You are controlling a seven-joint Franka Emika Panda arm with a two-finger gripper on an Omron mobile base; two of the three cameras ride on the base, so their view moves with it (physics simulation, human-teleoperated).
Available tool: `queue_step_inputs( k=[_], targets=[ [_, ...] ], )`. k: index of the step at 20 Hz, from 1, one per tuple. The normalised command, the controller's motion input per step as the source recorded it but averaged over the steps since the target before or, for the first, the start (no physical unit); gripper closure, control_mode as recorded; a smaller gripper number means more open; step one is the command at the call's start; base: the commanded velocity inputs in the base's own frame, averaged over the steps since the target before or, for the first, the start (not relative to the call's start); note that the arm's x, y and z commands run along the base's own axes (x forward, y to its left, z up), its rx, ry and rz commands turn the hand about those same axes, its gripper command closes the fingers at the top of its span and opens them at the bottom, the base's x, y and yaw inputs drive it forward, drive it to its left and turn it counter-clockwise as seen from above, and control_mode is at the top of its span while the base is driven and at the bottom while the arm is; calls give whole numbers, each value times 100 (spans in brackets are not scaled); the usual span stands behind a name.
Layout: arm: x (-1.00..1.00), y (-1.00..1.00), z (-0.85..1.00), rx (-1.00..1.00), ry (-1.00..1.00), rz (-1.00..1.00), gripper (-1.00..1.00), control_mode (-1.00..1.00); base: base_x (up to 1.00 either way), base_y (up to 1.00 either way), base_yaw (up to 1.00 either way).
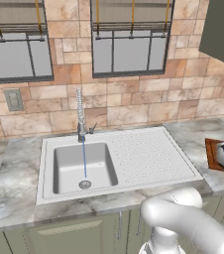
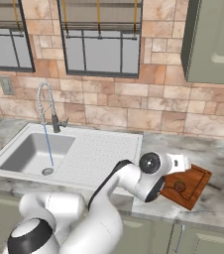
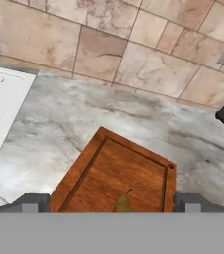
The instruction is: Pick the pear from the sink and place it on the cutting board to airdry. Then turn off the sink faucet.
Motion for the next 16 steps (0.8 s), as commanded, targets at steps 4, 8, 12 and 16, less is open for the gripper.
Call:
queue_step_inputs(
  k=[4,8,12,16],
  targets=[
    [-15,34,73,-13,-7,17,-100,-100,0,0,0],
    [-12,6,59,-4,0,24,-100,-100,0,0,0],
    [-4,4,35,0,8,31,-100,-100,0,0,0],
    [3,4,42,1,27,35,-100,-100,0,0,0]
  ],
)
